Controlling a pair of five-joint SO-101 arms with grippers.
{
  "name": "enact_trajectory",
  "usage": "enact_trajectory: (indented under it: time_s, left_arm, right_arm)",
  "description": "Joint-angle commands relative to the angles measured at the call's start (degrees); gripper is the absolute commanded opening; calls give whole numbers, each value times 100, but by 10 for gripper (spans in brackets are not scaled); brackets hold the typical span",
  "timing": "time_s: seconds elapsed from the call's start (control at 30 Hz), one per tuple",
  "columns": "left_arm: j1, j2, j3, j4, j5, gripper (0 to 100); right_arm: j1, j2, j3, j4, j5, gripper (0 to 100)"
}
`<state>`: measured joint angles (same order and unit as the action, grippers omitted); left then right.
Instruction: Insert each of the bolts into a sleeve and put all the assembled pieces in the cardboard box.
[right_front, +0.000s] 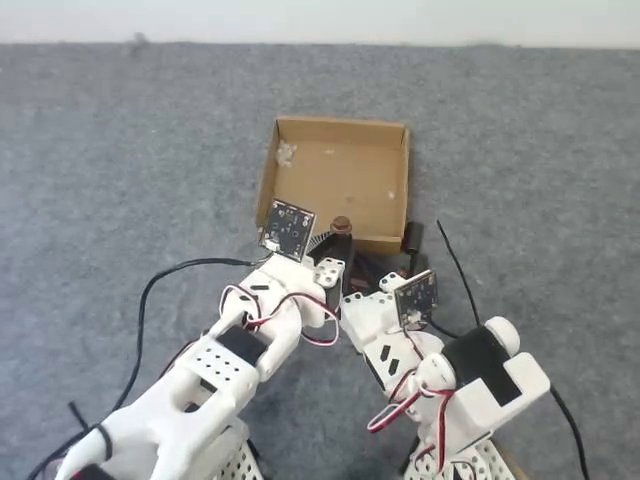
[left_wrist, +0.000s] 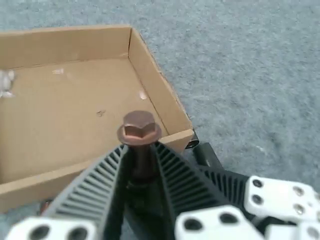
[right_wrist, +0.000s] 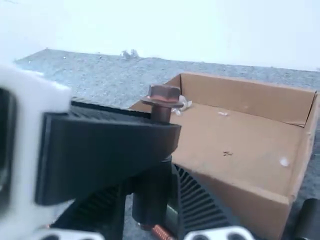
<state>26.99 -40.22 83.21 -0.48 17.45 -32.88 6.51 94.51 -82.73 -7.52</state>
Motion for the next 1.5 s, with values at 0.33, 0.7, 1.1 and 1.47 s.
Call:
enact_trajectory:
  time_s: [0.33, 0.7, 1.1, 1.47]
  left_arm:
    - [-290, 105, 84, 88, -158, 276]
    - [-404, -281, 57, 88, -53, 337]
    - [-1204, -3947, -136, 2743, -53, 334]
    - [-2145, -5152, -127, 4264, 176, 333]
  right_arm:
    - [171, -92, 26, -215, -35, 6]
    - [171, -66, -9, -215, -35, 6]
    - [171, -57, -62, -171, -35, 6]
    - [347, -110, 35, -224, -35, 6]
